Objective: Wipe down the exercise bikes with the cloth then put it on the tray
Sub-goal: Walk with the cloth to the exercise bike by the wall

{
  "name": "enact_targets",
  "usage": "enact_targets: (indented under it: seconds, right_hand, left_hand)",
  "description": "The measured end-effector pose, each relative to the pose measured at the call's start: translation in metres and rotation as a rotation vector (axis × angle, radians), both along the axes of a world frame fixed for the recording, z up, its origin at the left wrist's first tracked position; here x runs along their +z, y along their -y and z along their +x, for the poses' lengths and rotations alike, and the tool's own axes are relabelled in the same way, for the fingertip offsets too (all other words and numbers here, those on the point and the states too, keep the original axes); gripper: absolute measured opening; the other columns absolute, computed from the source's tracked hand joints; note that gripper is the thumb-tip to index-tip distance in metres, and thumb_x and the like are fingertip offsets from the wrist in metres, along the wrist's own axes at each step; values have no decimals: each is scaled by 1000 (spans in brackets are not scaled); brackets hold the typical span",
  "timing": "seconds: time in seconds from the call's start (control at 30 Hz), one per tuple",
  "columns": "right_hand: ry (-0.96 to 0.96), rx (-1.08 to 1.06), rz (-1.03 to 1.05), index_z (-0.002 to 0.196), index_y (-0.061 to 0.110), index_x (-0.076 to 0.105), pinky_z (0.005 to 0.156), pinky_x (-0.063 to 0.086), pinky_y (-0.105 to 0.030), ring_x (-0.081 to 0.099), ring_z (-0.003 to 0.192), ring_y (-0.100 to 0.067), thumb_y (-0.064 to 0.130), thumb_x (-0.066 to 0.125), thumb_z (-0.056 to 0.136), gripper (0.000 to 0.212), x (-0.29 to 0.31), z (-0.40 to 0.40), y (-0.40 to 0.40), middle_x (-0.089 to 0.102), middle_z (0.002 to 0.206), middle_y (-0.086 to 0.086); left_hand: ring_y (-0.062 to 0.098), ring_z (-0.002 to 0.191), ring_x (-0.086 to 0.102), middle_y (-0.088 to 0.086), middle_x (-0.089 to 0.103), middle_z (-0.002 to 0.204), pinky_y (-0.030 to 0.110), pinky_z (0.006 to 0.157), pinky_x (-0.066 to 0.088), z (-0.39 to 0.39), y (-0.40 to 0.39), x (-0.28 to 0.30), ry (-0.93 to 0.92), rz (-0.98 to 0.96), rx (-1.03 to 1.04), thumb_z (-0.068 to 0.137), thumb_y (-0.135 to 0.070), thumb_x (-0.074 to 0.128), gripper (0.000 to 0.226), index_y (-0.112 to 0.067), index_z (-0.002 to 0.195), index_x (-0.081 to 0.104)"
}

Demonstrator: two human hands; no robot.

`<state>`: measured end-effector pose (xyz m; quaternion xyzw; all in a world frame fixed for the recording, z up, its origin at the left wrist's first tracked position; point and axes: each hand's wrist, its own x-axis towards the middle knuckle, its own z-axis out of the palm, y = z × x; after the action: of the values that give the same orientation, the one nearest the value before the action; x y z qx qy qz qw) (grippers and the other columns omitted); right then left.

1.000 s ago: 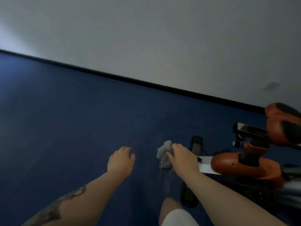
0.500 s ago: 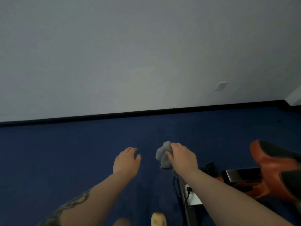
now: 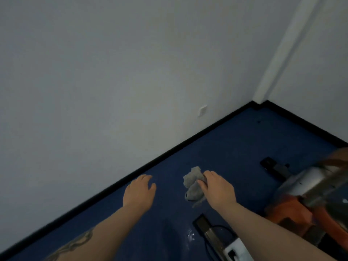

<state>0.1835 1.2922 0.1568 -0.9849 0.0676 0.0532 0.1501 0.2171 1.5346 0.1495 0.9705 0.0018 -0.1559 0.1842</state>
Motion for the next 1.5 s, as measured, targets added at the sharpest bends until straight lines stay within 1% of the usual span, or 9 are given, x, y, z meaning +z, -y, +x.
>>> enact_targets:
  seconds: [0.13, 0.27, 0.53, 0.73, 0.87, 1.13, 1.3, 1.43, 1.5]
  right_hand:
    - [-9, -288, 38, 99, 21, 51, 65, 40, -28, 54, 85, -13, 42, 40, 98, 24, 2, 25, 31, 56, 98, 4]
    - [11, -466, 11, 104, 23, 53, 66, 41, -28, 57, 89, -13, 40, 41, 98, 22, 0, 48, 65, 57, 102, 5]
    - [57, -636, 59, 101, 25, 52, 66, 40, -26, 55, 88, -12, 41, 43, 97, 19, 2, 122, 147, 57, 100, 6]
    - [91, -804, 47, 104, 23, 52, 68, 43, -28, 56, 91, -14, 43, 43, 97, 23, 18, 169, 213, 57, 102, 5]
    - [118, -948, 55, 98, 23, 51, 71, 48, -32, 57, 90, -14, 43, 42, 97, 22, 25, 200, 262, 57, 101, 4]
    - [183, -1344, 140, 106, 19, 53, 81, 50, -37, 58, 98, -19, 40, 43, 97, 25, 42, 240, 361, 58, 110, 1]
    - [395, -1593, 195, 95, 22, 56, 69, 42, -29, 59, 87, -16, 42, 48, 95, 22, 54, 236, 411, 62, 101, 3]
    - [595, -1665, 156, 84, 24, 56, 60, 48, -30, 61, 76, -12, 42, 53, 93, 20, 80, 222, 456, 61, 80, 8]
    - [739, -1702, 121, 86, 25, 58, 61, 50, -30, 62, 77, -13, 43, 55, 91, 19, 98, 214, 483, 62, 81, 7]
  left_hand:
    - [24, 124, 52, 4, 49, 144, 38, 104, 41, 79, 35, 1, -4, -53, -133, 98, -37, 40, 46, -17, 140, 47]
    - [21, 127, 50, 2, 48, 145, 34, 105, 39, 122, 101, -7, -55, -150, -289, 98, -36, 43, 46, -17, 140, 46]
    - [18, 131, 46, 1, 43, 149, 35, 109, 36, 226, 227, -1, -32, -126, -620, 100, -36, 39, 48, -16, 143, 42]
    - [18, 130, 46, -1, 45, 147, 34, 108, 37, 285, 309, 4, -52, -185, -703, 99, -36, 42, 46, -18, 141, 44]
    - [19, 129, 47, 0, 45, 147, 35, 108, 38, 333, 381, 7, -55, -185, -805, 99, -36, 42, 46, -18, 141, 44]
    - [17, 128, 47, -2, 45, 147, 33, 107, 38, 397, 549, 37, -25, -266, -1156, 99, -36, 41, 45, -19, 141, 45]
    - [18, 130, 45, -3, 43, 148, 36, 109, 36, 408, 636, 59, -43, -345, -1263, 99, -36, 42, 45, -20, 141, 45]
    - [17, 131, 44, -2, 45, 147, 34, 109, 34, 399, 704, 84, -57, -484, -1299, 99, -33, 45, 42, -20, 139, 48]
    - [17, 132, 43, -2, 45, 147, 32, 108, 33, 393, 739, 100, -46, -580, -1317, 98, -31, 47, 41, -21, 138, 49]
